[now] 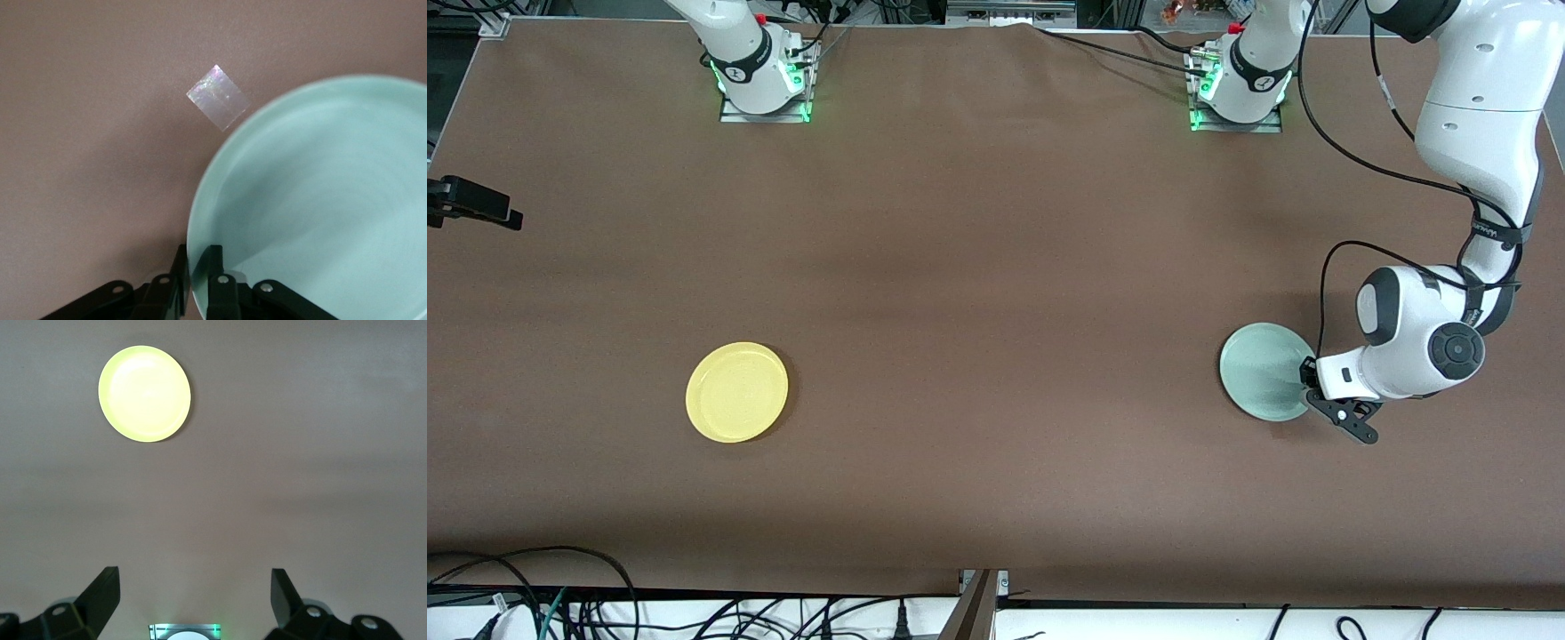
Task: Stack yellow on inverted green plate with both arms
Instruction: 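Close the left gripper on the green plate's rim, then lift and flip the green plate while the right gripper reaches the yellow plate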
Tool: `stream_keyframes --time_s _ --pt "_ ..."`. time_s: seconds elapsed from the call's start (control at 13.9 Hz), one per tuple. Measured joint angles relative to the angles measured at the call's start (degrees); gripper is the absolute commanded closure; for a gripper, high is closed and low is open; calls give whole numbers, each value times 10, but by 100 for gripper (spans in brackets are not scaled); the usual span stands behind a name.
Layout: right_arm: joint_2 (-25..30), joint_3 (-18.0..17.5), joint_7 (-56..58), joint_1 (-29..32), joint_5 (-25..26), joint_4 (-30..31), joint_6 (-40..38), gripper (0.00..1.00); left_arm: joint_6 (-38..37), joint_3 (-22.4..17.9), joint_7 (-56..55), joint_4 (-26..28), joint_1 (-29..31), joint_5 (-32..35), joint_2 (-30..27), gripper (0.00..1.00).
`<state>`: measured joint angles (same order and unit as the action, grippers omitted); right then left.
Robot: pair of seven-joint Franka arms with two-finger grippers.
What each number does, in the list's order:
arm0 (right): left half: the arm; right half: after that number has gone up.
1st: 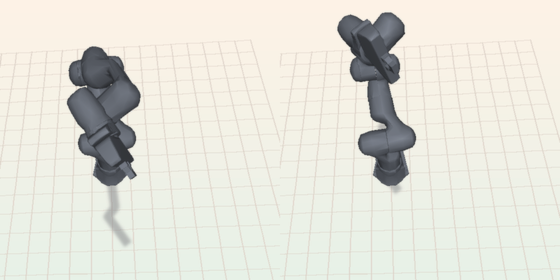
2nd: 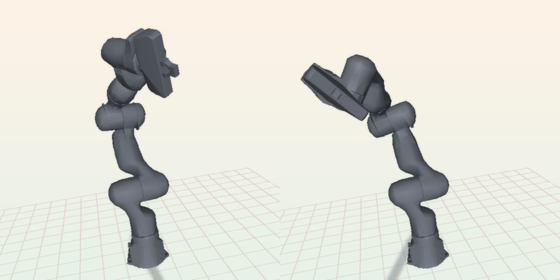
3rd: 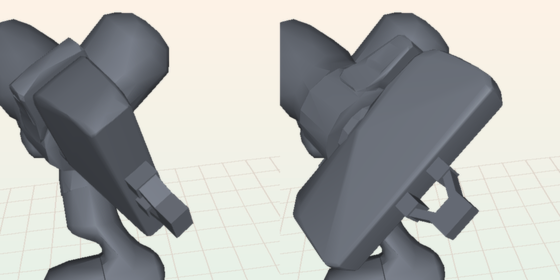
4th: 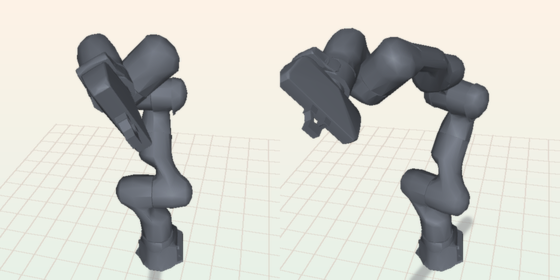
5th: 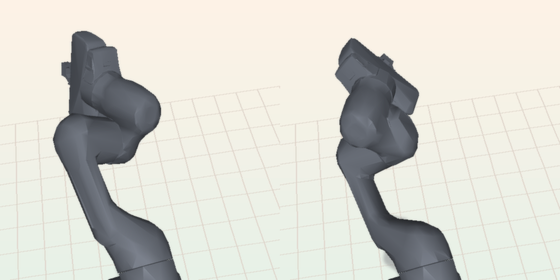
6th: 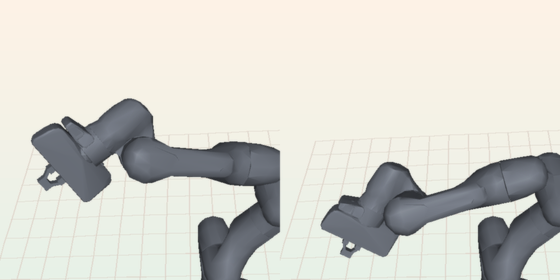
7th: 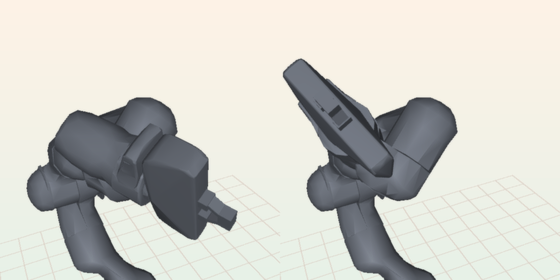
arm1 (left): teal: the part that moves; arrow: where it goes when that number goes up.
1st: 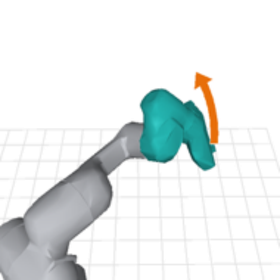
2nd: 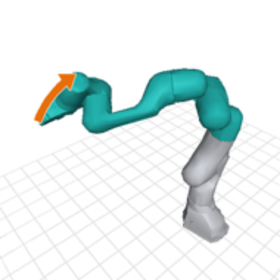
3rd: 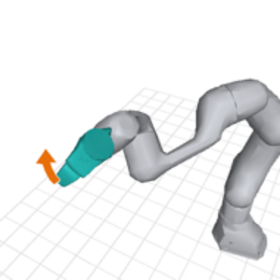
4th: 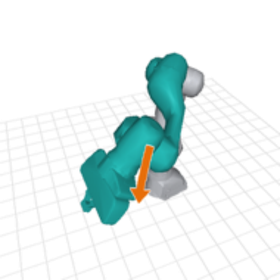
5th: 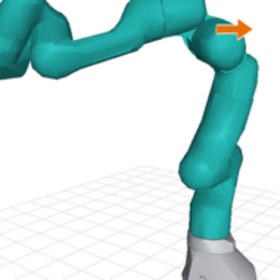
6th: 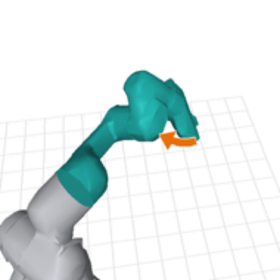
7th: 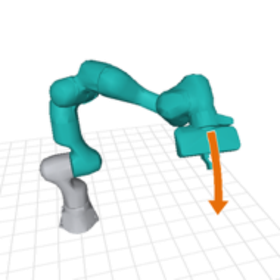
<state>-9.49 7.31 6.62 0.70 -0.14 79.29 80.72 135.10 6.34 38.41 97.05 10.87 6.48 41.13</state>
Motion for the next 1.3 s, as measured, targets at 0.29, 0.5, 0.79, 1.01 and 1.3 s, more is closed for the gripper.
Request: stream_keyframes --time_s 0.29,0.5,0.79,1.01,1.3 --pt "0 0 0 0 0 0 0 0 -13 5 0 -4 0 0 -16 100" --pt "0 0 0 0 0 0 2 0 -43 10 2 -14 -12 0 -44 100" --pt "-4 1 0 1 0 0 6 0 -108 11 2 -21 -50 8 -97 100" --pt "-5 1 0 1 -1 0 7 0 -189 11 -32 -62 -82 66 -125 100" --pt "-6 1 -1 1 -1 0 8 0 -301 11 -116 -134 -171 142 -130 100"
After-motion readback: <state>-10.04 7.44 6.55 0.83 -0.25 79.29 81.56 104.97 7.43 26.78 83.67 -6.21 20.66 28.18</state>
